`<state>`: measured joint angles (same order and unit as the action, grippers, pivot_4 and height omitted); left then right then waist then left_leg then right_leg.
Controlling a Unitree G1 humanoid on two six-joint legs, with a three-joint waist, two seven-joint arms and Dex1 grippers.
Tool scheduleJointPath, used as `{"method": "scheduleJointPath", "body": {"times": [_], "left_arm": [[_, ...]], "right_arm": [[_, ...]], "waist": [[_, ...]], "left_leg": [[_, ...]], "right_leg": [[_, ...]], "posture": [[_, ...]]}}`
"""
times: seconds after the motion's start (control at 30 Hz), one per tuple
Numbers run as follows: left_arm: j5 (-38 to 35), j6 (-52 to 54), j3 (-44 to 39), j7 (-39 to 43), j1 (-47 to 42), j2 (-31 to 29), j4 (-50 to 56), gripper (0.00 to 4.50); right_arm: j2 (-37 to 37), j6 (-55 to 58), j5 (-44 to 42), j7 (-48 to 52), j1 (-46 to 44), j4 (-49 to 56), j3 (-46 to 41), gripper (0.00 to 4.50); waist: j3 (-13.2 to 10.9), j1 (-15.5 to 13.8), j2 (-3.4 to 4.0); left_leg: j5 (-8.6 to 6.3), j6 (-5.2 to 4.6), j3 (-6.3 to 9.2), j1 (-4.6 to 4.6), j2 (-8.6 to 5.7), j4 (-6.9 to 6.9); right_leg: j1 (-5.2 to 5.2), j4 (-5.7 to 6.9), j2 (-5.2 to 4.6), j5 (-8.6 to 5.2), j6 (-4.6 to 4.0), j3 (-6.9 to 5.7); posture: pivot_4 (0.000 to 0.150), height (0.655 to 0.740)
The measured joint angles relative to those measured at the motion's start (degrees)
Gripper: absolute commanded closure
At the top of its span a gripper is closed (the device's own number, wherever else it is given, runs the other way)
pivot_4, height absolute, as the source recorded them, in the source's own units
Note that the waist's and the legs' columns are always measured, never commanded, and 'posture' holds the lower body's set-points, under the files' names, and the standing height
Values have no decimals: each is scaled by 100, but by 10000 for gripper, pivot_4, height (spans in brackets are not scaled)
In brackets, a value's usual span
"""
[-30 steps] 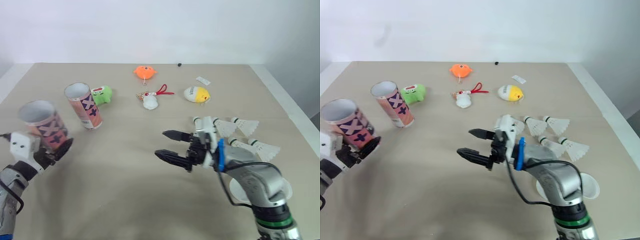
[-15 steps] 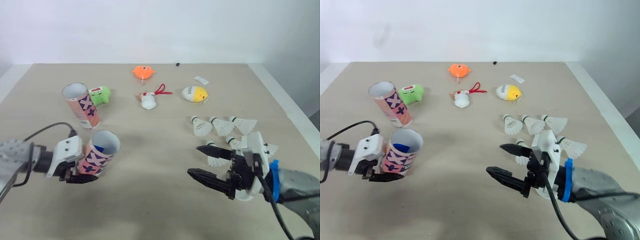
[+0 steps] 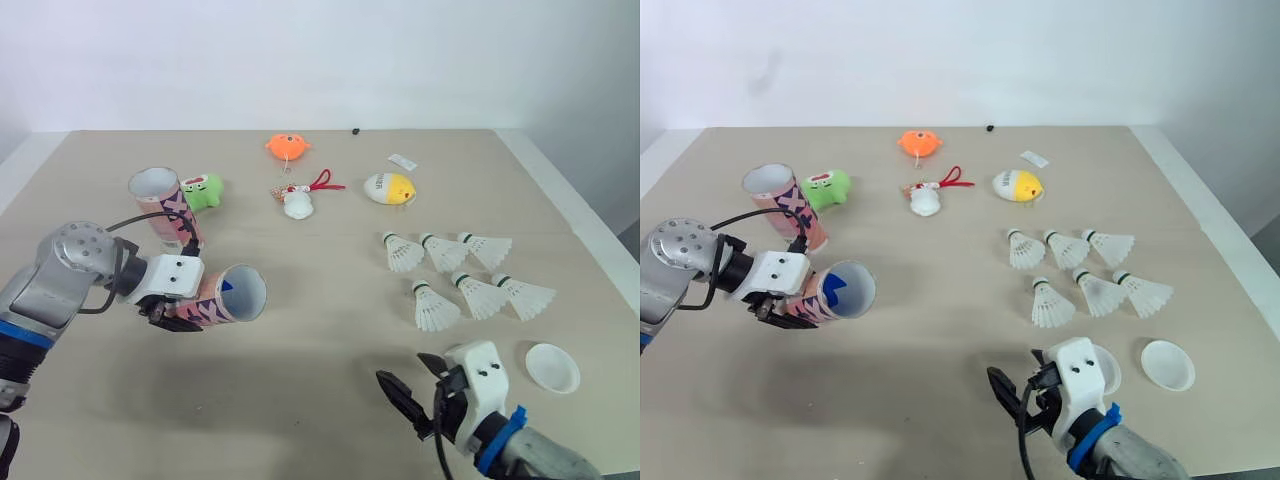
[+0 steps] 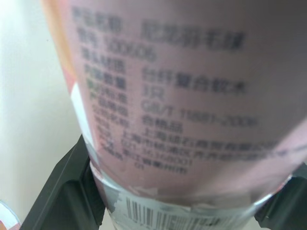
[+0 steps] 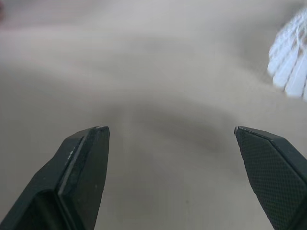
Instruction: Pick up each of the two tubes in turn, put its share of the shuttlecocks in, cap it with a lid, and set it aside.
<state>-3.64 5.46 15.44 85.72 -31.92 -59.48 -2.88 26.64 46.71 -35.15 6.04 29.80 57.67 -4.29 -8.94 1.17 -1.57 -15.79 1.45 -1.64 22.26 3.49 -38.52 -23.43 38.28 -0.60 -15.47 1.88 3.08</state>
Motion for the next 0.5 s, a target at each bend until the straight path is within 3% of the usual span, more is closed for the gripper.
{"method": "scheduleJointPath", "body": {"times": [0.5], "left_arm": [[-580,1278,-391,-88,673,292,1011,14197]], "right_arm": [[-190,61,982,-363,-1332,-1011,-17,0]], "waist": [[15,-15,13]], "left_leg": [[-9,-15,8,19,-31,0]], "right_leg": [[-2,-1,2,-7,-12,43]], "posture": [[1500,7323]]}}
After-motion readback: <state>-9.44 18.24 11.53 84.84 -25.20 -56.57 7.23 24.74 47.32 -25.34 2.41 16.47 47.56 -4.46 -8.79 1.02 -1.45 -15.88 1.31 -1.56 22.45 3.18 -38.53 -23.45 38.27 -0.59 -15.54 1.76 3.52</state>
